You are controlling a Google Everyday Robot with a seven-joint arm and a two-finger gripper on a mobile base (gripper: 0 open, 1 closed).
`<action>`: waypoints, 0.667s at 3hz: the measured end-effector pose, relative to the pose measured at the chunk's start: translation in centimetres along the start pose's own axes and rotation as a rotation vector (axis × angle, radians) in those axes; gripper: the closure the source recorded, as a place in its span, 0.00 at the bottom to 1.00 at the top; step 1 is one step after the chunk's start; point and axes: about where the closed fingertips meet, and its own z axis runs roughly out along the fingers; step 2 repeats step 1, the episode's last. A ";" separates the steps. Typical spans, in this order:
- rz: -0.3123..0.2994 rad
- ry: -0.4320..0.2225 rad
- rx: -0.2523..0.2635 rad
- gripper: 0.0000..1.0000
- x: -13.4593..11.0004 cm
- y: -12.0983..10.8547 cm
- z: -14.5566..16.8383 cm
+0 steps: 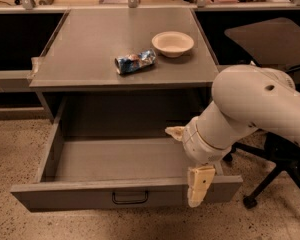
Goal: Open top drawer
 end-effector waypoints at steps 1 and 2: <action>0.000 0.000 0.000 0.00 0.0 0.0 0.0; 0.000 0.000 0.000 0.00 0.0 0.0 0.0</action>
Offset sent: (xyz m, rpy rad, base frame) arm 0.0000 0.0000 0.0000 0.0000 0.0000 0.0000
